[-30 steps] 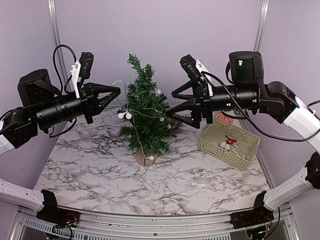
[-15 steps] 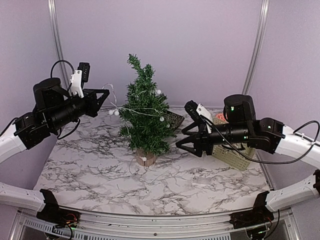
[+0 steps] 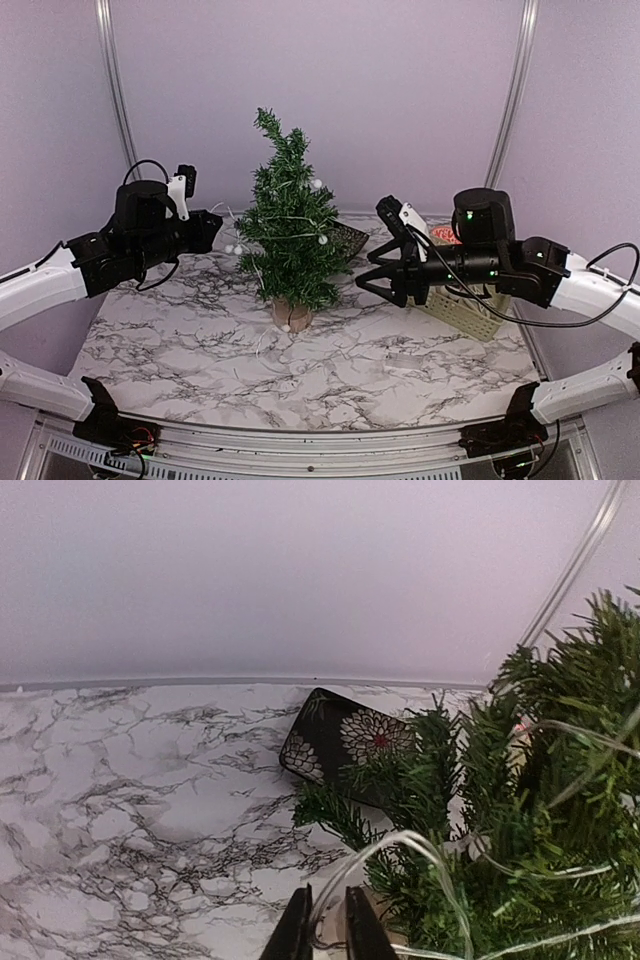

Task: Decorate the small christmas tree

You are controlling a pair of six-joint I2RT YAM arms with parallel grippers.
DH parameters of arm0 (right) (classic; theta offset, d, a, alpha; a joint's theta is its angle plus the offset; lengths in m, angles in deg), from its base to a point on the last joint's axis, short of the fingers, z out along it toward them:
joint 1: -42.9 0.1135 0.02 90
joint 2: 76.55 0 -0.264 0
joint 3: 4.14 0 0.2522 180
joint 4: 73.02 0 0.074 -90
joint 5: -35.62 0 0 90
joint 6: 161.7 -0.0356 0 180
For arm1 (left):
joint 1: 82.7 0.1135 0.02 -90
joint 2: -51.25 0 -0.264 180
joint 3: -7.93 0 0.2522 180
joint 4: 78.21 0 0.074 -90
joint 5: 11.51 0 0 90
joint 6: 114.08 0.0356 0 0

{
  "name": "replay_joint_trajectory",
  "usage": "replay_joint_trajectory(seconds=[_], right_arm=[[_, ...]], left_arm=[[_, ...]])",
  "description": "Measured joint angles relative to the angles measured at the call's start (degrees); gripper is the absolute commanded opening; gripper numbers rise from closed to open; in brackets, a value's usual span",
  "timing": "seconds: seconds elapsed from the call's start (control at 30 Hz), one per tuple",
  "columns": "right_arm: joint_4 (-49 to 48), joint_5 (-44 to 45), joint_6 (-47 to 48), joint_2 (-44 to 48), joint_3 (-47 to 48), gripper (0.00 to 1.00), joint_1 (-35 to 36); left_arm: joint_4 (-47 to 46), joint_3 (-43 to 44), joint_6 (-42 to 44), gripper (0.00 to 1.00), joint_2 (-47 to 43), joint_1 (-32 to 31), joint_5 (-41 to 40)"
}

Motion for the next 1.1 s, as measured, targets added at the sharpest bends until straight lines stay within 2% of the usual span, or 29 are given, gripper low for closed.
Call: replay_joint_trajectory(seconds=[0.23, 0.33, 0.43, 0.57, 0.67, 0.73, 0.83, 0.93, 1.1], right_arm=[[0.04, -0.68, 0.2, -0.26, 0.0, 0.67, -0.46], [0.02, -0.81, 0.17, -0.24, -0.2, 0.68, -0.9], [0.13, -1.14, 0.17, -0.17, -0.96, 0.7, -1.22], [1.22, -1.77, 0.15, 0.31, -2.4, 0.72, -1.49], [1.75, -2.69, 0.39, 1.22, -3.87, 0.72, -1.84], [1.97, -3.56, 1.05, 1.6, -4.87, 0.67, -1.99], [2.21, -4.59, 2.78, 0.98, -6.27, 0.64, -1.97], [1.07, -4.0, 4.68, -0.81, -8.35, 0.61, -0.96], [-0.92, -0.9, 8.98, -7.82, -9.68, 0.58, 3.17]], left_arm=[[0.68, -1.09, -5.07, 0.58, 0.72, 4.31, 2.97], [2.32, -2.8, -5.73, 0.65, -1.36, 6.34, 5.05], [5.25, -4.35, -5.68, 0.65, -5.33, 8.92, 7.96], [8.15, -5.75, -0.85, 0.61, -11.37, 10.62, 15.63], [10.97, -8.07, 5.73, 0.61, -16.2, 9.66, 23.8], [13.07, -10.56, 9.18, 0.61, -19.04, 6.95, 26.67], [14.6, -15.34, 11.26, 0.6, -23.63, 3.1, 28.87], [15.43, -18.95, 11.89, 0.6, -27.91, 2.32, 29.0], [15.04, -19.43, 12.28, 0.6, -27.76, 1.97, 28.59]])
